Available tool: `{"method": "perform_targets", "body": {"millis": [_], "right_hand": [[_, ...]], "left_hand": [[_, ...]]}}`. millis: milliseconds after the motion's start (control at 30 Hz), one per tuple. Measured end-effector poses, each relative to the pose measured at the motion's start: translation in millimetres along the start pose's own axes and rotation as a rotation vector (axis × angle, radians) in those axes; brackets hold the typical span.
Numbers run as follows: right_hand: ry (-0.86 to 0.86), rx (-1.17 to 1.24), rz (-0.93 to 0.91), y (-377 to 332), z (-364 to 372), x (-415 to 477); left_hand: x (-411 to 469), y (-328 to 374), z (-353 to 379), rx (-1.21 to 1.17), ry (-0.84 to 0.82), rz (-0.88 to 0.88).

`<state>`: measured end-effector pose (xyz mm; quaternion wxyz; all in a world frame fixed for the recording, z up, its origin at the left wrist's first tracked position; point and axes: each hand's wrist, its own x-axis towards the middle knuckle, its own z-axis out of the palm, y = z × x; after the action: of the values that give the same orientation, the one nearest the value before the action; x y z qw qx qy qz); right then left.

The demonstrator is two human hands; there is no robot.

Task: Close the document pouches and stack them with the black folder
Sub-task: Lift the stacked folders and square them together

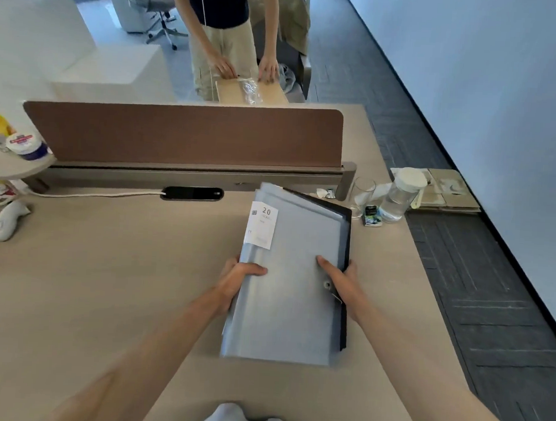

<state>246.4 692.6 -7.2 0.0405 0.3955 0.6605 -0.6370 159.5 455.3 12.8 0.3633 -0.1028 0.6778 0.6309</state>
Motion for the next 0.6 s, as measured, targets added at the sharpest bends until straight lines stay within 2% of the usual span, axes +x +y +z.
{"method": "perform_targets", "body": {"millis": [167, 267, 333, 500, 600], "right_hand": [[0.006, 0.075, -0.123, -64.1, 22.3, 5.0], [-0.001, 0.19, -0.262, -98.5, 42.2, -1.6], [0.022, 0.159, -0.367, -112.6, 58.2, -10.1], [0.037, 0.03, -0.584, -111.5, 87.5, -17.3], [-0.046, -0.015, -0.567, -89.5, 95.9, -8.4]], "left_hand": [[-15.2, 50.9, -32.9, 0.003, 0.027, 0.188], [-24.2, 74.1, -48.1, 0.036, 0.09, 0.398], [-22.8, 82.8, -60.7, 0.061, 0.132, 0.506], [-10.3, 89.6, -92.4, 0.127, 0.187, 0.585], [0.5, 75.4, -108.7, 0.139, 0.173, 0.556]]}}
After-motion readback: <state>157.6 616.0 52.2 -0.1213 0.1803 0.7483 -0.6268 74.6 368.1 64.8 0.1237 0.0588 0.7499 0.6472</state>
